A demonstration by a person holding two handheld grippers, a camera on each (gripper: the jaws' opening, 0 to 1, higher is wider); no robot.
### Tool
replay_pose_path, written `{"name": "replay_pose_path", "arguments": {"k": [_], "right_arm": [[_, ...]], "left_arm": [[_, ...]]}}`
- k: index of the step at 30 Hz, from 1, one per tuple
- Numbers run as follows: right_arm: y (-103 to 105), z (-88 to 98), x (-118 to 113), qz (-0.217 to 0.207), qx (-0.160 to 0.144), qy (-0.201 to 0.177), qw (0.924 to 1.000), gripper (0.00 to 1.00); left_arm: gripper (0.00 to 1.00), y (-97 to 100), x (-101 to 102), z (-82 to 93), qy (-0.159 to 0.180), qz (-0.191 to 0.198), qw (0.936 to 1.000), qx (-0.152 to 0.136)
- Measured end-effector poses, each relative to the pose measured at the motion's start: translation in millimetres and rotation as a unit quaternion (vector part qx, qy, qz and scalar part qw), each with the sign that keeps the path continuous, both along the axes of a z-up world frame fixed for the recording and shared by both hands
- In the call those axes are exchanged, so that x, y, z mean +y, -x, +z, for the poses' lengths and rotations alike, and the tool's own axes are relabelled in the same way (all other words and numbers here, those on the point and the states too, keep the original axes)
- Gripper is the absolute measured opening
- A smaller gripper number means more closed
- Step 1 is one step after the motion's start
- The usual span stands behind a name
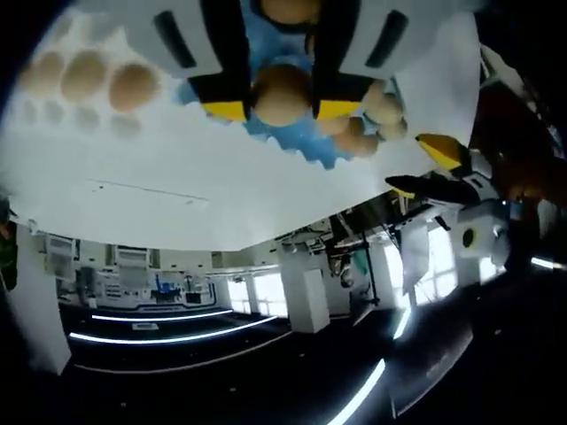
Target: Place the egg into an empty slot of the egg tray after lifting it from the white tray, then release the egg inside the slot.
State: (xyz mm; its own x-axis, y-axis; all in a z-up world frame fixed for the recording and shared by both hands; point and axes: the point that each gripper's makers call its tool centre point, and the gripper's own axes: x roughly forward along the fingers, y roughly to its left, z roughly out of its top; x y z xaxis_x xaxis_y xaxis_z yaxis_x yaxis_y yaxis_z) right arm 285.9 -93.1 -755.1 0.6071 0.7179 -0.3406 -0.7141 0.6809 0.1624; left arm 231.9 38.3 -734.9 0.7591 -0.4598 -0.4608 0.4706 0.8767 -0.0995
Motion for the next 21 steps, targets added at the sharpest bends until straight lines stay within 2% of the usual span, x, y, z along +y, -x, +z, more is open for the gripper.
{"name": "replay_pose_path", "arguments": {"k": [14,15,17,21], "right_arm": [[2,-14.2,8,0.014,0.027,0.008,0.9995,0.27],[3,-18.5,9,0.018,0.036,0.015,0.9991,0.27],[3,-17.9,10,0.016,0.040,0.007,0.9991,0.27],[3,-17.5,10,0.022,0.036,0.011,0.9991,0.27]], "left_arm": [[0.68,-0.6,-2,-1.1,0.000,-0.001,1.0000,0.002],[0.68,-0.5,-2,-1.4,0.000,-0.002,1.0000,0.002],[0.67,-0.2,-2,-1.6,-0.001,-0.002,1.0000,0.003],[0.67,-0.4,-2,-0.7,-0.002,-0.003,1.0000,0.003]]}}
